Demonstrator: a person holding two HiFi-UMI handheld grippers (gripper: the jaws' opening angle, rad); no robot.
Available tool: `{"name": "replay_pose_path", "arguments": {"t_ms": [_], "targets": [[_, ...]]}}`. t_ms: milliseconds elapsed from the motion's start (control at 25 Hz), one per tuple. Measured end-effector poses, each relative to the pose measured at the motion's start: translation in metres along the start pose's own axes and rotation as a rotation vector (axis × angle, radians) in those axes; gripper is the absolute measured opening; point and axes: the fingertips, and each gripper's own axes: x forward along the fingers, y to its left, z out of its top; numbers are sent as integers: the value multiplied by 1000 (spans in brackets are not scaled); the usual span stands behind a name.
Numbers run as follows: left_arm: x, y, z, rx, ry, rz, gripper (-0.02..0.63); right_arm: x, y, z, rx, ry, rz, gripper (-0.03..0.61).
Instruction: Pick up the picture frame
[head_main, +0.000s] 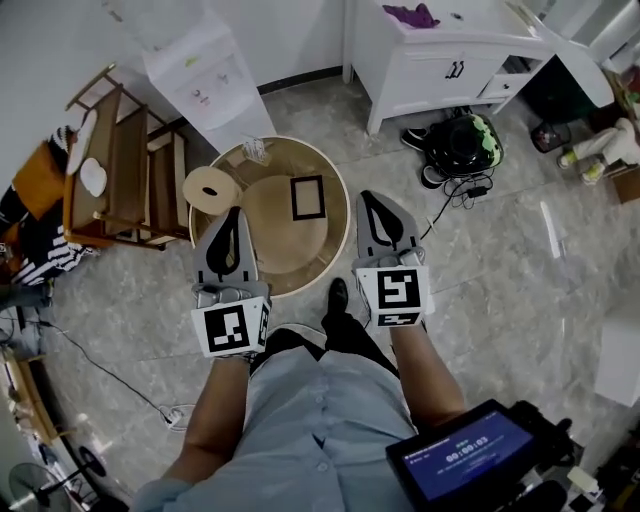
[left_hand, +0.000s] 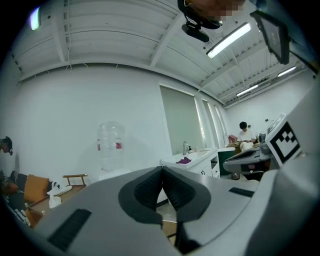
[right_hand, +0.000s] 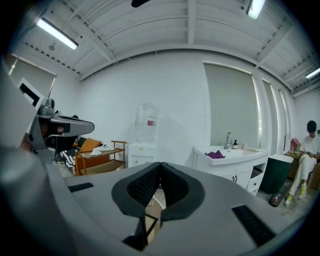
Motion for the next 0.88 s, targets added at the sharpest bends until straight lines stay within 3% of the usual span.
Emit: {"name": "replay_pose_path", "arguments": {"t_ms": [360, 880], "targets": [[39, 15, 12, 17, 19, 49, 11, 47, -35, 26, 5, -31, -3, 14], [91, 42, -18, -7, 56, 49, 11, 104, -42, 5, -9, 36, -5, 14]]}}
